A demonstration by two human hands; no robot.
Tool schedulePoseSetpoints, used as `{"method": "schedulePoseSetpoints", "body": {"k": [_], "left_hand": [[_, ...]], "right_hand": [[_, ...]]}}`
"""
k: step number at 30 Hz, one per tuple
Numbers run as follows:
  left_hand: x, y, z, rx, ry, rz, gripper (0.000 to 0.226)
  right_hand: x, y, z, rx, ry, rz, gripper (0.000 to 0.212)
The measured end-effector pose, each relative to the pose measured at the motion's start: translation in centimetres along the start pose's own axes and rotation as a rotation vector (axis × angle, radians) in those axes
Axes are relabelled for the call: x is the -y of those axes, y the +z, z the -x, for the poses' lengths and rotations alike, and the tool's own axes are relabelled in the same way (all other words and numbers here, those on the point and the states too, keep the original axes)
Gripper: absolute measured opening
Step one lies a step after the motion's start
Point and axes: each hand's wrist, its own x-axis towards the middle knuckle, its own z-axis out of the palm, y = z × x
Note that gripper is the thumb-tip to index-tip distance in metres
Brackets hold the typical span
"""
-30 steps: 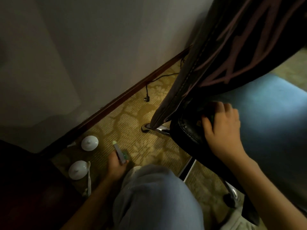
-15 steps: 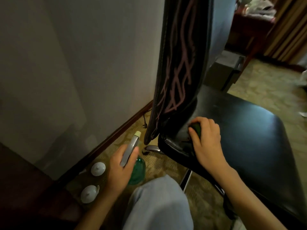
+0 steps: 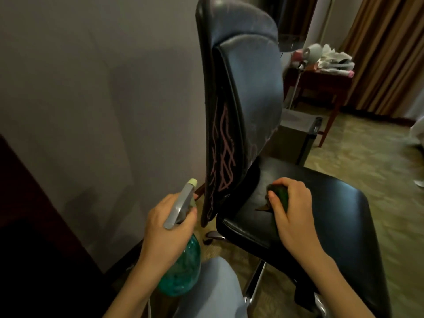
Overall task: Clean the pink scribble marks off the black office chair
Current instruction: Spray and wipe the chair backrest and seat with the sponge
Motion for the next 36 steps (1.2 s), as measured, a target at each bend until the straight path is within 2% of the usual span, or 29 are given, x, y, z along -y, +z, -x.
{"method": "schedulePoseSetpoints", "body": {"k": [3,5,11,17,22,32,36], "left_hand": [[-1.7,-0.8,0.5,0.001,0.046,-0.090,0.011],[-2.5,-1.3,0.6,0.018,0.056,-0.055,0.003],[-4.3,-1.6,1.6,0.027,0.161,0.004,0.020],[-2.6,-1.5,3.6,0.033,0.099,-0.034,0.026],[-1.5,-1.8,3.3,-0.012,0.029,-0.035,0.022],[-1.5,-1.7,-5.4,-0.074,0.091,0.004,0.015],[-1.4,-0.4,-10.3,-0.090,0.082,0.032,0.008]], "right_hand": [[1.3,-1.7,-0.9,-0.026,-0.013,-0.012,0.022],[1.9,-2.7,-1.4,-0.031,-0.018,-0.022,0.022],[3.0,-3.6,-1.7,-0.040,0.000,-0.044,0.025],[3.2,-3.3,-1.2,-0.031,0.012,-0.056,0.026],[3.4,-2.9,-2.1,-0.026,-0.006,-0.072,0.022],[5.0,-1.5,-7.2,-0.054,-0.100,-0.075,0.028],[5.8,-0.3,-9.7,-0.106,-0.193,-0.067,0.041]]}}
